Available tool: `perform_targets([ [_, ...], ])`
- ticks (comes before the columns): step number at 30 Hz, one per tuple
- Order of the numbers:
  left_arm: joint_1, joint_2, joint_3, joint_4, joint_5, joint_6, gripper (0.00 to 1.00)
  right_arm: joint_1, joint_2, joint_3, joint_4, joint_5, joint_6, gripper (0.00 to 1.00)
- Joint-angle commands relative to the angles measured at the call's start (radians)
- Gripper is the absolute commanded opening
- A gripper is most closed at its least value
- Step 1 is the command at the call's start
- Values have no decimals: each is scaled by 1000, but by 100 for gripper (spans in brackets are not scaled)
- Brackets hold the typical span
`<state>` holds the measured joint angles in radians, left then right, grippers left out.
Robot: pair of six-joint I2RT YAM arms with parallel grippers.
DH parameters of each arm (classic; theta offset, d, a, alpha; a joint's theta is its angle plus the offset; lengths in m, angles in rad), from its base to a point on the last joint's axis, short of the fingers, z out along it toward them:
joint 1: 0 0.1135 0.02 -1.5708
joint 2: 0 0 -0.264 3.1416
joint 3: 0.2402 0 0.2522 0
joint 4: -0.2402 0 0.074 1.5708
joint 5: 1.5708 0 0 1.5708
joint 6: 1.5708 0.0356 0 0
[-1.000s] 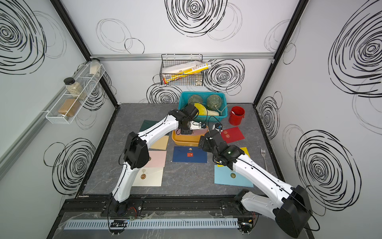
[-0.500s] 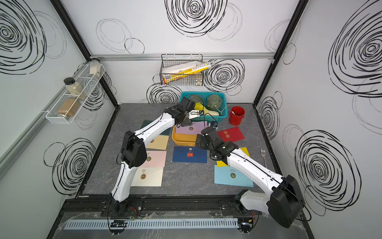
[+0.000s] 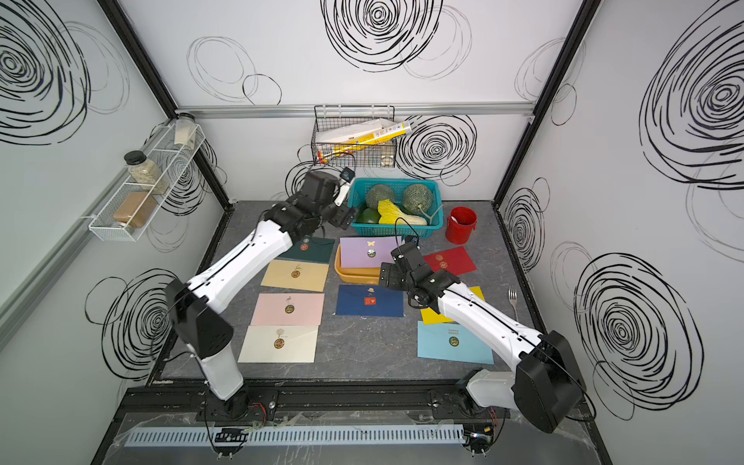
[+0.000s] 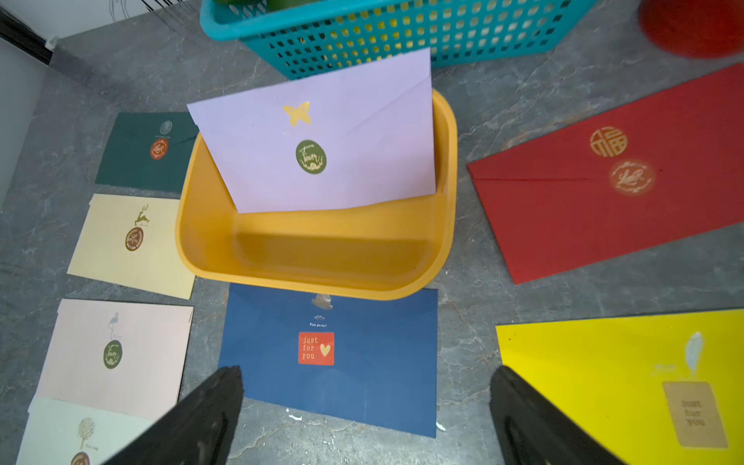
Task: Put the sealed envelopes into the storage box
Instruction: Place the envelope in the storage box.
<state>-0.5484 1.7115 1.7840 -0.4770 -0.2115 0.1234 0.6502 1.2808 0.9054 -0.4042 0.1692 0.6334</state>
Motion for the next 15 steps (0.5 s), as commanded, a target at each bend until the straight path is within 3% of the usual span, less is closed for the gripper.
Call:
perform_targets([
  [1, 106, -115, -194, 168, 399, -320, 99, 0, -7, -94, -29, -138, 7, 100],
  [2, 139, -113, -226, 152, 485, -387, 99, 0, 10, -119, -19, -161, 14, 100],
  [4, 162, -97, -256, 3, 517, -460, 99, 3, 65, -136, -25, -144, 17, 100],
  [6, 90, -144, -399, -67, 330, -467, 99, 3, 99, -150, -2, -147, 22, 100],
  [9, -3, -259, -666, 33, 135, -514, 99, 3, 132, -149, 42, -152, 22, 100],
  [15, -28, -215, -882, 177, 171, -642, 99, 3, 276, -71, 66, -164, -2, 100],
])
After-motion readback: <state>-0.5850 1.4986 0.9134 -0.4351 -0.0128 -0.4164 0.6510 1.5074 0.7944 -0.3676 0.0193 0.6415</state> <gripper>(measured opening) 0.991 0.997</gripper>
